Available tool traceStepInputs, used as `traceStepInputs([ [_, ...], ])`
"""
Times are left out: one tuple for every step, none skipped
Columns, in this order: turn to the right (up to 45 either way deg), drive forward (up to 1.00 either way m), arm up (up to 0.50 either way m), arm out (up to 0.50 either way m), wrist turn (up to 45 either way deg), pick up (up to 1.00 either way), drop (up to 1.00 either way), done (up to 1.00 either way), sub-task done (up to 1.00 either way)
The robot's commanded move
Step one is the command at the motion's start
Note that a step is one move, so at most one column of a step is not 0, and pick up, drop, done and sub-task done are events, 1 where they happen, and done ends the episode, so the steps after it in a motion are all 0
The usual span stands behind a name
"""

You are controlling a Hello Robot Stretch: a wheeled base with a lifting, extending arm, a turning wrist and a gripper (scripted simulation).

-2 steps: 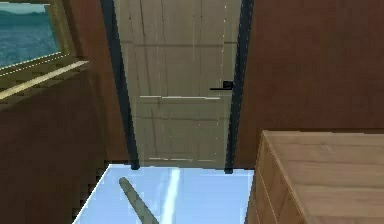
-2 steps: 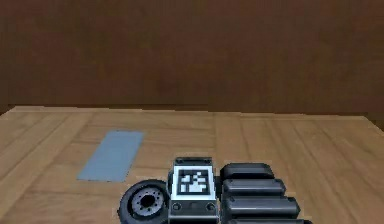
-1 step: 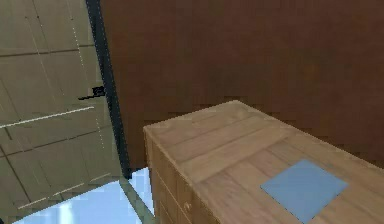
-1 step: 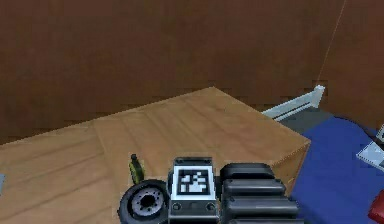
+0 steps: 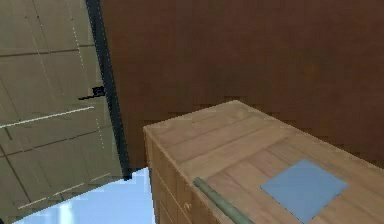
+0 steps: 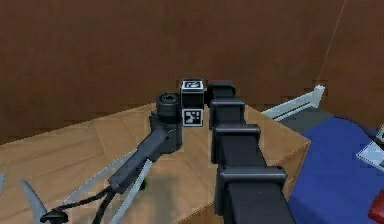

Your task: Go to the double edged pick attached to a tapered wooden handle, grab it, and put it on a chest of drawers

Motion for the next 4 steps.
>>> traceStepInputs([
  [0.0, 0.0, 0.0, 0.0, 39.0, 0.0, 0.0, 0.0, 0.0],
  [0.0, 0.0, -0.12, 0.0, 0.0, 0.0, 0.0, 0.0, 0.0],
  [0.0, 0.0, 0.0, 0.0, 0.0, 0.0, 1.0, 0.0, 0.0],
  [0.0, 0.0, 0.0, -0.1, 0.0, 0.0, 0.0, 0.0, 0.0],
])
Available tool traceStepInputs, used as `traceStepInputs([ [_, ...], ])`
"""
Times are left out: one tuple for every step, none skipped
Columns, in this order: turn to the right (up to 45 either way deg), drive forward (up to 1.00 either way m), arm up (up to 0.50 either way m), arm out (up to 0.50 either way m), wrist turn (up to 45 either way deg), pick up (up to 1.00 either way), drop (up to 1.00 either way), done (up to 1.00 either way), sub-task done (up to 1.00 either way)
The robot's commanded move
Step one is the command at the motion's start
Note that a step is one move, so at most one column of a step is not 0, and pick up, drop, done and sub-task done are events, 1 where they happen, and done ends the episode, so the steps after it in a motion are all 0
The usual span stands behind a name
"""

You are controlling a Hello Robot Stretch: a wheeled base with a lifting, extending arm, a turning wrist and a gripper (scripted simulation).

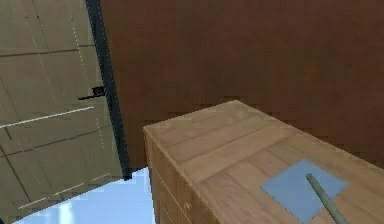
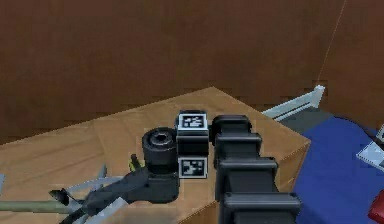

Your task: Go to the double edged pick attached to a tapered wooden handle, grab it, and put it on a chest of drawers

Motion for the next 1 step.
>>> traceStepInputs([
  [0.0, 0.0, 0.0, 0.0, 0.0, 0.0, 0.0, 1.0, 0.0],
])
